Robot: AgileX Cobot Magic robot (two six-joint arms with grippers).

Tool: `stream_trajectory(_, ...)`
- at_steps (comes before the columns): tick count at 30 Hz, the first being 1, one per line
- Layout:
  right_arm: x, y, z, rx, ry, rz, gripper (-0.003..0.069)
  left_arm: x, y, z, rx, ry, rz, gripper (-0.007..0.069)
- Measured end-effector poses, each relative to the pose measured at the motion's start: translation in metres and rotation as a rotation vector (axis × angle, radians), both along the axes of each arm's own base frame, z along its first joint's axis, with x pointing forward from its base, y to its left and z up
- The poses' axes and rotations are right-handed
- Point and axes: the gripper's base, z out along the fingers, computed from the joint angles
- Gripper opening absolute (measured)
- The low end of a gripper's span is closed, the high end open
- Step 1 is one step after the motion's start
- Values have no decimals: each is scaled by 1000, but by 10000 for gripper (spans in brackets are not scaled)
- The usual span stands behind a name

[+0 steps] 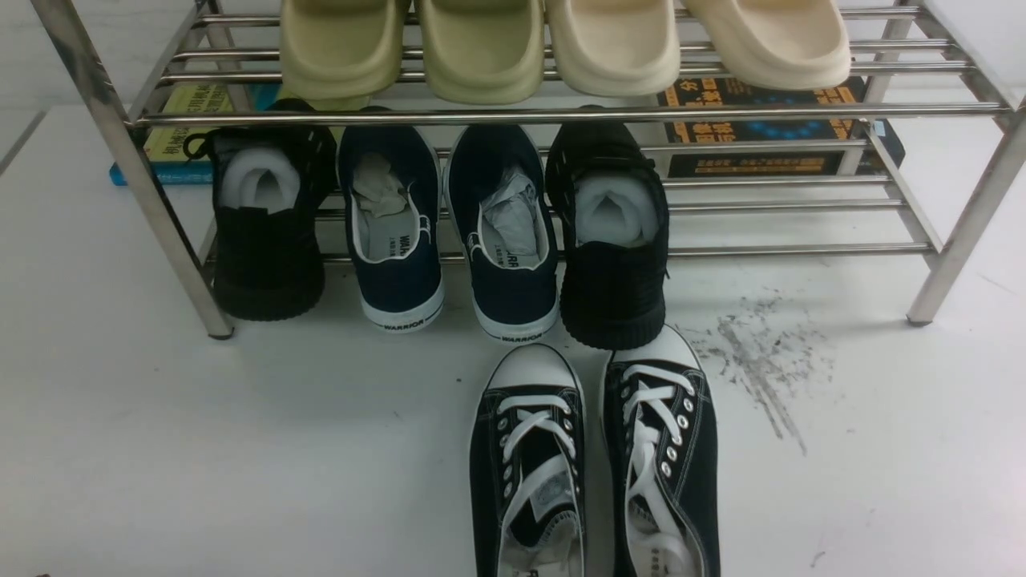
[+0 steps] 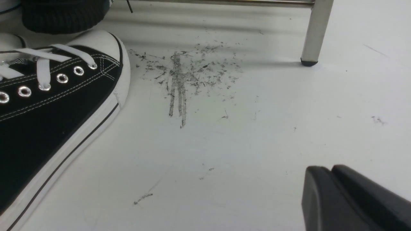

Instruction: Take the shoes off the shelf with your hand on the white table.

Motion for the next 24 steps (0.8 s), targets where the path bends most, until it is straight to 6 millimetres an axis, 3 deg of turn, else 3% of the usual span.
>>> stream_trajectory(24,0,0,0,3,1,-1,90,0,0,0,0,0,0,239)
